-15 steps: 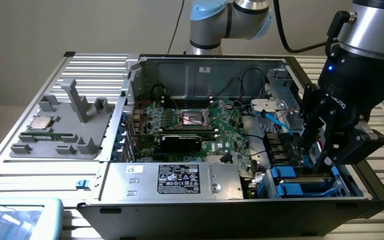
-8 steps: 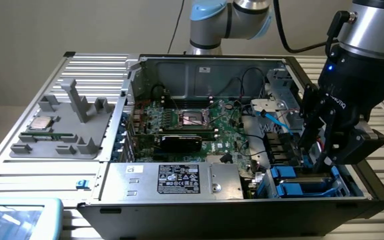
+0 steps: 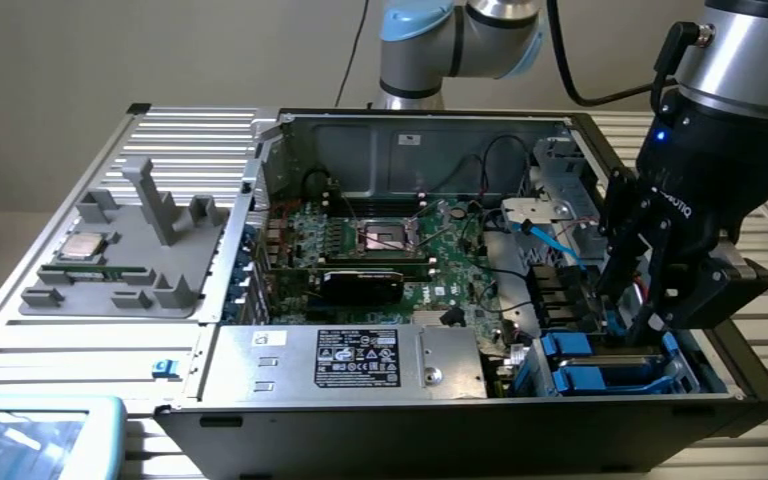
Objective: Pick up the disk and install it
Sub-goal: 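Insert the second disk wire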
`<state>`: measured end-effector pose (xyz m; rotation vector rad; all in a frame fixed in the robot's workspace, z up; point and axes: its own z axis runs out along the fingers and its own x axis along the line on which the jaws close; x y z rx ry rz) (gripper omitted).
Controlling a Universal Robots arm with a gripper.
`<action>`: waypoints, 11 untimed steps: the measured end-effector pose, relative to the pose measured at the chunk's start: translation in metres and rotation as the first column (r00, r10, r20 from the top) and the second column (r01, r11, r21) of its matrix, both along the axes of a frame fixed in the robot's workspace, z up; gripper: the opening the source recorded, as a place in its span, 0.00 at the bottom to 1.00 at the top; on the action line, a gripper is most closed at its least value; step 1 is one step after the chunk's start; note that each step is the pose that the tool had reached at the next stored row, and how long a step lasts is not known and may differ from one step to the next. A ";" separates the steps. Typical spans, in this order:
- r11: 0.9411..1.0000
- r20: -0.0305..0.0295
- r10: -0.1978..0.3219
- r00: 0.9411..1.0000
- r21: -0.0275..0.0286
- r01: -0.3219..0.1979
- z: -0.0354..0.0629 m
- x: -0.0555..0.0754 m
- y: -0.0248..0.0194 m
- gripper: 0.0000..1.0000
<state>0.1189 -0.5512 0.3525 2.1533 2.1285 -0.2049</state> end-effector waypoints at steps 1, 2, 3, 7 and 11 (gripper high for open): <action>1.000 0.000 0.000 1.000 0.000 0.000 0.0000 0.000 0.0000 0.60; 1.000 0.000 0.000 1.000 0.000 0.000 0.0003 0.000 0.0000 0.60; 1.000 0.000 0.000 1.000 0.000 0.000 0.0030 0.000 0.0000 0.60; 1.000 0.000 0.000 1.000 0.000 0.000 0.0195 0.000 0.0000 0.60; 1.000 0.000 0.026 1.000 0.000 -0.026 0.0209 0.000 -0.0001 0.51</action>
